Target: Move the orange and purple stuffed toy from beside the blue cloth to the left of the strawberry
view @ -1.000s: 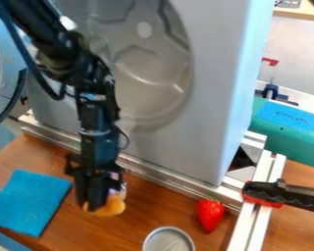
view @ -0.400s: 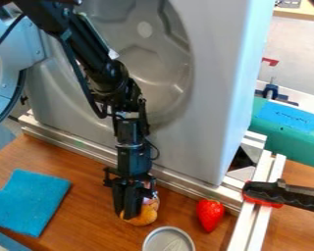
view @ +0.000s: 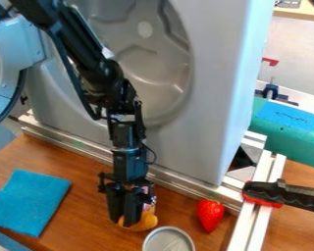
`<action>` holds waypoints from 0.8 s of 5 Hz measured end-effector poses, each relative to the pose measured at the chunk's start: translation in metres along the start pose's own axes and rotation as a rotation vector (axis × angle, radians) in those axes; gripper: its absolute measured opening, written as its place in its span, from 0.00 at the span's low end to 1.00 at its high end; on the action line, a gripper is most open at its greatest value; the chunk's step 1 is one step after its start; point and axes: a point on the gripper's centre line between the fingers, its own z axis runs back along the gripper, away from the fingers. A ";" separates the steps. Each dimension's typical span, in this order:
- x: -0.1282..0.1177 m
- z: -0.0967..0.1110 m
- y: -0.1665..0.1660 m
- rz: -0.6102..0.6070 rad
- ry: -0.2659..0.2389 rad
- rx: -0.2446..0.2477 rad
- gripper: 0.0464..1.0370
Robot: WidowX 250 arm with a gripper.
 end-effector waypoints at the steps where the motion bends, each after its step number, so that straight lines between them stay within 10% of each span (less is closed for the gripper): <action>1: -0.011 0.024 0.000 0.031 -0.100 -0.006 0.82; 2: -0.029 0.042 -0.001 0.062 -0.175 0.015 0.98; 4: -0.105 0.041 0.016 0.117 -0.100 0.234 0.97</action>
